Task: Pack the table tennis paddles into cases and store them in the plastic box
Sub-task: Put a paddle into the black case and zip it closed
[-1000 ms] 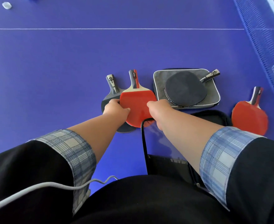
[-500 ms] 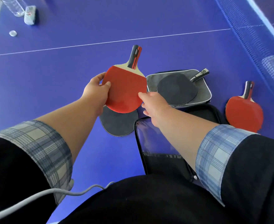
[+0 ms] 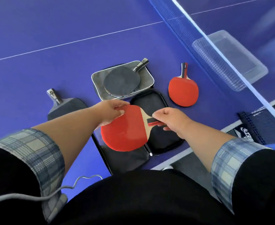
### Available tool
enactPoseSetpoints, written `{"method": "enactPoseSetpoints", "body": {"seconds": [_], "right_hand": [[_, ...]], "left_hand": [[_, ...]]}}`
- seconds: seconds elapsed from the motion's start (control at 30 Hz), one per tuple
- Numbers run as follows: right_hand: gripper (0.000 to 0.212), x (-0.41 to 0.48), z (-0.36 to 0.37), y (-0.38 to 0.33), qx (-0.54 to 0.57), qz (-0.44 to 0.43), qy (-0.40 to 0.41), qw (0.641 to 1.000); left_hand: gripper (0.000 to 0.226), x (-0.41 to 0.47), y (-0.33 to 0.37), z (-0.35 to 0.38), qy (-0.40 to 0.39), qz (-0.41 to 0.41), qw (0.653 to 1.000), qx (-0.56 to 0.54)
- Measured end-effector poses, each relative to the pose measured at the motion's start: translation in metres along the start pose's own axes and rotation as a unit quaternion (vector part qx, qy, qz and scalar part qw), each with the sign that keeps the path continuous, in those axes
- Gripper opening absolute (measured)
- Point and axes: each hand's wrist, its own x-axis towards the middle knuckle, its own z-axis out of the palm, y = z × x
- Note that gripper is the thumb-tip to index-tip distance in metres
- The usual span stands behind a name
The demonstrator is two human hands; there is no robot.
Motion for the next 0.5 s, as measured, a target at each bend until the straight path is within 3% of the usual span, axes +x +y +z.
{"method": "enactPoseSetpoints", "body": {"seconds": [0.1,0.17,0.23,0.3,0.4,0.5], "right_hand": [[0.032,-0.014,-0.018,0.02,-0.157,-0.02,-0.059,0.986],[0.046,-0.014,-0.023,0.023,-0.273,-0.053,-0.086,0.957],[0.054,-0.012,-0.024,0.02,-0.324,-0.079,-0.097,0.938],[0.056,-0.01,-0.028,0.022,-0.296,-0.076,-0.089,0.948],[0.051,-0.006,-0.034,0.032,-0.206,-0.03,-0.05,0.977],[0.055,-0.003,-0.034,0.044,-0.118,0.019,-0.021,0.993]], "left_hand": [[0.033,0.007,0.022,0.011,-0.013,0.011,0.999,0.029],[0.03,0.013,0.037,0.017,-0.019,0.017,0.999,0.034],[0.028,0.022,0.05,0.025,-0.025,0.018,0.999,0.032],[0.028,0.033,0.061,0.031,0.019,0.011,1.0,0.015],[0.039,0.051,0.062,0.033,0.152,-0.05,0.987,0.014],[0.049,0.059,0.052,0.044,0.172,-0.158,0.972,-0.032]]}}
